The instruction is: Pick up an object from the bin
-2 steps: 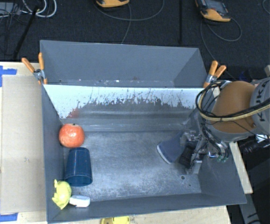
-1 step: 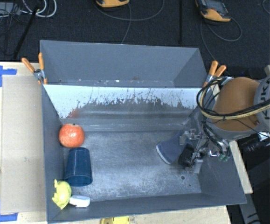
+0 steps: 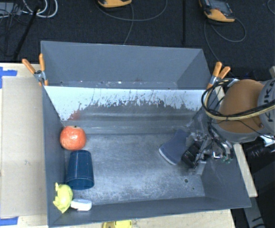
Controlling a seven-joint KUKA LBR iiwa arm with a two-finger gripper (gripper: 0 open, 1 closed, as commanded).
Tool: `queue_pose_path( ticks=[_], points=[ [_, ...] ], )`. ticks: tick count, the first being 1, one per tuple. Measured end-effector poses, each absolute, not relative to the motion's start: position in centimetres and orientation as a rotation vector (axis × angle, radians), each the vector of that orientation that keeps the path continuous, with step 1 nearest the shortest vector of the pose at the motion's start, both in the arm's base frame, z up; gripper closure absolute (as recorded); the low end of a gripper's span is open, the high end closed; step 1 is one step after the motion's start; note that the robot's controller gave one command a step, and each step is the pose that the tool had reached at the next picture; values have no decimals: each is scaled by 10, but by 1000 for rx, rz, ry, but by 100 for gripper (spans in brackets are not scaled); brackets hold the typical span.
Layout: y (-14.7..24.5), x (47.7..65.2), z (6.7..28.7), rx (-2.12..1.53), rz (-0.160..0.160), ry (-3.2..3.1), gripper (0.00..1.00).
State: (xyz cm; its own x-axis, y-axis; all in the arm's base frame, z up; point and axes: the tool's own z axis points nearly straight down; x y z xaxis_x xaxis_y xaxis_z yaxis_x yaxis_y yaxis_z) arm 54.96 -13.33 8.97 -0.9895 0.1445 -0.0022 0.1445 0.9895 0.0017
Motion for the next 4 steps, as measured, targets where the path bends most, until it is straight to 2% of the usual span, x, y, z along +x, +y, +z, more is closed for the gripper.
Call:
queue_pose_path(
  ticks=[1, 2, 3, 4],
  points=[
    [-141, 552, 82, 300, 2, 3129, 0],
    [-144, 570, 72, 292, 2, 3127, 0],
    [-152, 575, 72, 406, 0, 3110, 100],
    [-152, 575, 72, 405, 0, 3110, 100]
  ],
)
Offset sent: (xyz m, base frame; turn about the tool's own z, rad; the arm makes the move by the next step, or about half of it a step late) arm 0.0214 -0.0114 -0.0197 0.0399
